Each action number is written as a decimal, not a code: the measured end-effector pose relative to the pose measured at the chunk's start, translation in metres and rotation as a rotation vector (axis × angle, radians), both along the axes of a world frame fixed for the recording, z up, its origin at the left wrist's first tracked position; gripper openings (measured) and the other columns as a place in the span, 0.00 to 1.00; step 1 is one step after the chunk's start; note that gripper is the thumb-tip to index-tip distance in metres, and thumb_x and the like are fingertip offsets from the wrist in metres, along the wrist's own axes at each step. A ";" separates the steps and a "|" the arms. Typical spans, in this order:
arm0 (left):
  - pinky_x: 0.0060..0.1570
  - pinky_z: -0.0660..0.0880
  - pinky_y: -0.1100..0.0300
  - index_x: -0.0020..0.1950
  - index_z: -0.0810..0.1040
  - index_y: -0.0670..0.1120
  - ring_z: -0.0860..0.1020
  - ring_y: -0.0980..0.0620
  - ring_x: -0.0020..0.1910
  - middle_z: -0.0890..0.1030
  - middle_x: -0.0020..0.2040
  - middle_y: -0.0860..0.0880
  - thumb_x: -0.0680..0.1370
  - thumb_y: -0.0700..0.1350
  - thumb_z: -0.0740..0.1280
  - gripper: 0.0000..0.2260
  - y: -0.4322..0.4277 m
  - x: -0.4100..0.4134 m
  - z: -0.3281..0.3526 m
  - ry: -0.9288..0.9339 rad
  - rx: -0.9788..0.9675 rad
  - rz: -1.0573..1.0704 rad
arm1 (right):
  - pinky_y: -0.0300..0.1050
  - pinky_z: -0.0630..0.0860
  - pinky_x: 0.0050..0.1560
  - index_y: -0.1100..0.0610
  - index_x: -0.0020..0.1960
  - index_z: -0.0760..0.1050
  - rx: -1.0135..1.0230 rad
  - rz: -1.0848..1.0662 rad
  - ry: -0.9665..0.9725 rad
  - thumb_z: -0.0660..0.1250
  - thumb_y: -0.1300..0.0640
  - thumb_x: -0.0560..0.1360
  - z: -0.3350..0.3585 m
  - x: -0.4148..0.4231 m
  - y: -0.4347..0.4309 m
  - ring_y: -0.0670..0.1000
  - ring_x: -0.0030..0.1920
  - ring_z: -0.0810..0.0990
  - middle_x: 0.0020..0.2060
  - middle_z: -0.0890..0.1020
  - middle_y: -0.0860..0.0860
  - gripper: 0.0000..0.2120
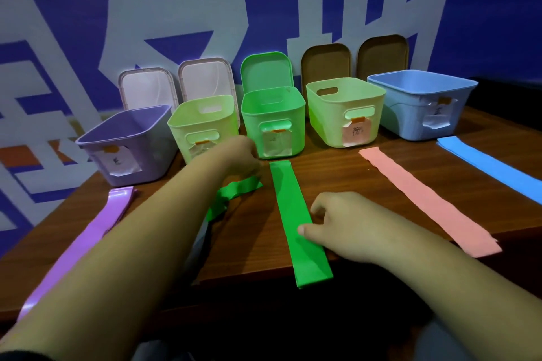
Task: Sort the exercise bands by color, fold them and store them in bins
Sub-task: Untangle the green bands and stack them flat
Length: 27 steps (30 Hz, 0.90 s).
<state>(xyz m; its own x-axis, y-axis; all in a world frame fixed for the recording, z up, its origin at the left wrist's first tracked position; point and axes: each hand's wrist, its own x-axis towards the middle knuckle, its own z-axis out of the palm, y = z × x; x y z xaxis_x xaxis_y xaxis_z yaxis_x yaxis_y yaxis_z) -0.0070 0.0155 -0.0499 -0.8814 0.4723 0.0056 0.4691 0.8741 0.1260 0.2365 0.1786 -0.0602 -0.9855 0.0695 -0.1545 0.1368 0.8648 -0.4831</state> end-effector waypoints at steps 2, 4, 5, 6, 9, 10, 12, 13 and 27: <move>0.42 0.77 0.55 0.53 0.86 0.50 0.83 0.50 0.43 0.85 0.45 0.50 0.80 0.53 0.72 0.08 -0.021 0.001 0.005 -0.047 -0.103 -0.025 | 0.48 0.81 0.57 0.49 0.70 0.79 0.012 -0.017 0.080 0.69 0.38 0.81 -0.004 -0.017 -0.002 0.47 0.54 0.80 0.59 0.82 0.47 0.23; 0.44 0.78 0.54 0.54 0.85 0.52 0.83 0.52 0.43 0.85 0.44 0.51 0.80 0.56 0.73 0.09 -0.037 0.002 0.004 -0.083 -0.168 -0.046 | 0.46 0.79 0.52 0.49 0.65 0.82 0.018 -0.020 0.142 0.68 0.39 0.81 -0.008 -0.036 -0.006 0.48 0.52 0.80 0.57 0.83 0.49 0.19; 0.46 0.77 0.54 0.55 0.85 0.52 0.82 0.51 0.45 0.84 0.46 0.52 0.80 0.57 0.73 0.10 -0.043 0.004 0.002 -0.077 -0.183 -0.057 | 0.45 0.77 0.49 0.48 0.63 0.83 0.025 -0.021 0.166 0.68 0.39 0.82 -0.010 -0.046 -0.009 0.47 0.50 0.79 0.56 0.83 0.49 0.17; 0.49 0.76 0.53 0.56 0.84 0.52 0.81 0.51 0.48 0.84 0.48 0.52 0.79 0.56 0.74 0.10 -0.047 0.005 -0.001 -0.065 -0.180 -0.068 | 0.45 0.76 0.46 0.48 0.60 0.84 0.032 -0.021 0.189 0.68 0.39 0.82 -0.011 -0.057 -0.011 0.47 0.47 0.79 0.53 0.83 0.48 0.16; 0.56 0.79 0.53 0.57 0.84 0.52 0.81 0.51 0.53 0.83 0.51 0.53 0.78 0.52 0.77 0.09 -0.052 0.006 -0.009 -0.062 -0.081 -0.096 | 0.49 0.83 0.46 0.46 0.55 0.84 0.034 -0.004 0.225 0.66 0.40 0.82 -0.013 -0.087 -0.019 0.48 0.42 0.82 0.46 0.83 0.47 0.13; 0.56 0.78 0.55 0.57 0.84 0.52 0.81 0.52 0.53 0.83 0.52 0.54 0.78 0.51 0.77 0.10 -0.054 0.006 -0.010 -0.065 -0.042 -0.105 | 0.50 0.83 0.45 0.46 0.54 0.83 0.045 0.010 0.233 0.66 0.40 0.82 -0.012 -0.096 -0.021 0.48 0.42 0.83 0.44 0.83 0.47 0.12; 0.52 0.76 0.58 0.58 0.84 0.52 0.80 0.54 0.52 0.83 0.51 0.55 0.76 0.50 0.78 0.12 -0.057 0.003 -0.012 -0.050 0.008 -0.127 | 0.46 0.80 0.41 0.46 0.52 0.83 0.072 0.044 0.248 0.66 0.42 0.83 -0.011 -0.114 -0.026 0.47 0.40 0.82 0.42 0.83 0.46 0.10; 0.51 0.75 0.58 0.58 0.84 0.52 0.80 0.54 0.52 0.83 0.51 0.55 0.76 0.50 0.79 0.12 -0.059 0.002 -0.012 -0.034 0.017 -0.141 | 0.45 0.79 0.40 0.46 0.52 0.83 0.083 0.059 0.255 0.65 0.43 0.84 -0.010 -0.123 -0.029 0.47 0.41 0.81 0.41 0.83 0.45 0.10; 0.49 0.77 0.67 0.56 0.84 0.56 0.80 0.63 0.48 0.83 0.47 0.59 0.77 0.46 0.78 0.10 -0.077 -0.005 -0.028 -0.066 0.224 -0.225 | 0.45 0.70 0.32 0.46 0.47 0.84 -0.258 -0.003 0.408 0.66 0.46 0.83 -0.039 -0.183 -0.015 0.45 0.29 0.73 0.34 0.83 0.51 0.10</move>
<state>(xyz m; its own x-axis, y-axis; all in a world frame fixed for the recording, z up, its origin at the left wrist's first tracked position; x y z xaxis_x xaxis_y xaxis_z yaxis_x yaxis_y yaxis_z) -0.0124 -0.0612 -0.0783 -0.7571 0.6486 0.0777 0.6316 0.6966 0.3403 0.0530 0.1639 -0.0995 -0.9691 0.0829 0.2322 -0.1062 0.7094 -0.6967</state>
